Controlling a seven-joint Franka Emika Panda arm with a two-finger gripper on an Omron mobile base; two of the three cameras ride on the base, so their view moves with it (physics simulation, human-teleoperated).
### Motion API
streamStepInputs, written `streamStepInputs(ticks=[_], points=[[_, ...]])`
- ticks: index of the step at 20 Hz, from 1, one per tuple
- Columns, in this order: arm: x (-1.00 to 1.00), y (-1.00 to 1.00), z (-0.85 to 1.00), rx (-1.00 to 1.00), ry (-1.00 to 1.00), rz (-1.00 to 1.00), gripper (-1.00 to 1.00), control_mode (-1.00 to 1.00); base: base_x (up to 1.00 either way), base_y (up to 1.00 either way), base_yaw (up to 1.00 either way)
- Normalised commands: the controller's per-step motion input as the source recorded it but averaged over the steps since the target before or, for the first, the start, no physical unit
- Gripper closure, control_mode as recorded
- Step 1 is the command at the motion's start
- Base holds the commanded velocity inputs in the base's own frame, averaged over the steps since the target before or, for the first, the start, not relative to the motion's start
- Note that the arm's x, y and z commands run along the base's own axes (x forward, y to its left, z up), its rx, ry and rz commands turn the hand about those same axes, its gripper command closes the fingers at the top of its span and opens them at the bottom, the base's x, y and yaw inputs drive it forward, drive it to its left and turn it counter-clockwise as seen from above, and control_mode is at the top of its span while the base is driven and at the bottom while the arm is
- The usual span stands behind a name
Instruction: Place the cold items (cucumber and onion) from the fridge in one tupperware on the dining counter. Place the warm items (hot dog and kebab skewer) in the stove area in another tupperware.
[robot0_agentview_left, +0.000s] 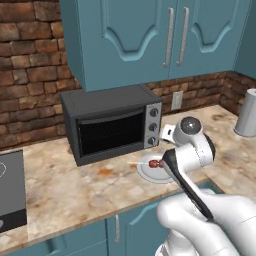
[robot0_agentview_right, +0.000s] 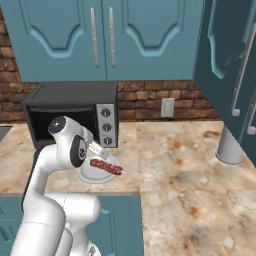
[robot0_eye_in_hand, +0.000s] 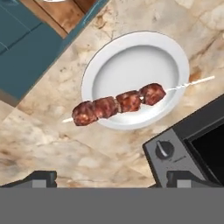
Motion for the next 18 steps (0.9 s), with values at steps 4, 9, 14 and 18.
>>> streamStepInputs(ticks=[4, 9, 14, 18], points=[[-0.05, -0.03, -0.03, 0.32, 0.35, -0.15, -1.00, -1.00, 0.00, 0.00, 0.00], [0.00, 0.11, -0.07, 0.26, 0.28, -0.46, -1.00, -1.00, 0.00, 0.00, 0.00], [0.00, 0.01, -0.45, 0.14, 0.25, -0.44, -1.00, -1.00, 0.00, 0.00, 0.00], [0.00, 0.00, -0.28, 0.33, -0.06, -0.30, -1.00, -1.00, 0.00, 0.00, 0.00]])
